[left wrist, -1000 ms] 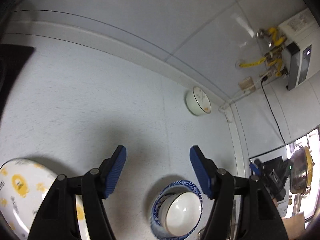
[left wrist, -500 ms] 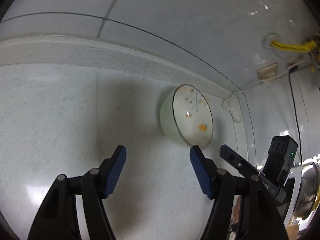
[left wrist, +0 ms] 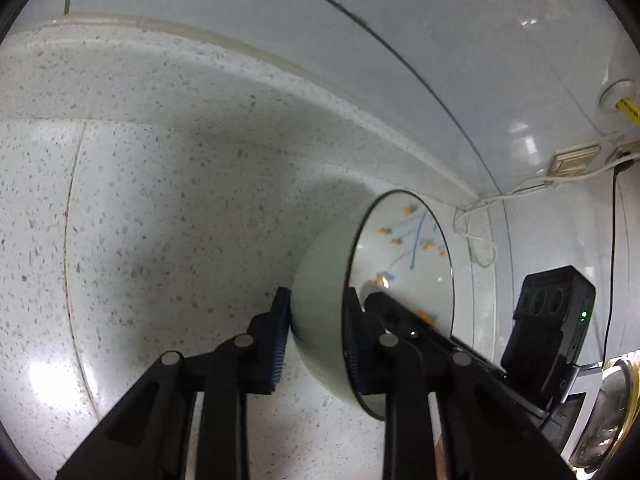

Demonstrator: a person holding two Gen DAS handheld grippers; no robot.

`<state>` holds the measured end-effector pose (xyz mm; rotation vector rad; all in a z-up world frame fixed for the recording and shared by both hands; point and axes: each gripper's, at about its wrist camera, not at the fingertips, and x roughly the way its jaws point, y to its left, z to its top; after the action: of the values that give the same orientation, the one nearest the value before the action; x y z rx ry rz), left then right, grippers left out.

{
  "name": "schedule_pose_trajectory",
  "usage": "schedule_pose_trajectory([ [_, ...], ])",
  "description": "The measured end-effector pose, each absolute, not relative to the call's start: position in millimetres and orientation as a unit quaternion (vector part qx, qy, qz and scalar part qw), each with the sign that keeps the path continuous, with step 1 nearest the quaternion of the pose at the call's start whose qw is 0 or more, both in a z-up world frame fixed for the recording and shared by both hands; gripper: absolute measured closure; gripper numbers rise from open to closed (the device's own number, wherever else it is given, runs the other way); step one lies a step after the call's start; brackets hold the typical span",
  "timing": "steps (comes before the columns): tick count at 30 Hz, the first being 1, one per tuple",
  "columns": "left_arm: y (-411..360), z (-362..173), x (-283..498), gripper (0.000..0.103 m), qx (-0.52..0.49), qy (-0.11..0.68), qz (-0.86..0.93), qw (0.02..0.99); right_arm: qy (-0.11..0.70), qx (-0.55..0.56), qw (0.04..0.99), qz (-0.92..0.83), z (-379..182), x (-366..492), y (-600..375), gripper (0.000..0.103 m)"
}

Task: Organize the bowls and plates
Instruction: 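Carry the flower bowl with both grippers and lower it into the white bowl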

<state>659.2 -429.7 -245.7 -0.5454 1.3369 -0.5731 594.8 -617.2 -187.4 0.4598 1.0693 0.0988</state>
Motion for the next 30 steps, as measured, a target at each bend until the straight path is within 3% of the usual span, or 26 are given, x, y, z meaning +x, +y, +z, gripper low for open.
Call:
schedule_pose_trajectory([
  [5, -415, -245, 647, 0.08, -0.263, 0.61, -0.26, 0.7, 0.511, 0.216, 0.83, 0.054, -187, 588, -610, 0.082],
  [11, -389, -202, 597, 0.08, -0.269, 0.61, -0.264, 0.697, 0.512, 0.212, 0.83, 0.066, -163, 545, -590, 0.082],
  [24, -306, -42, 402, 0.08, -0.263, 0.546, -0.298, 0.737, 0.456, 0.173, 0.868, 0.094, -39, 350, -507, 0.082],
  [30, -274, -22, 321, 0.08, -0.267, 0.533, -0.292, 0.748, 0.446, 0.151, 0.874, 0.123, -16, 258, -460, 0.081],
])
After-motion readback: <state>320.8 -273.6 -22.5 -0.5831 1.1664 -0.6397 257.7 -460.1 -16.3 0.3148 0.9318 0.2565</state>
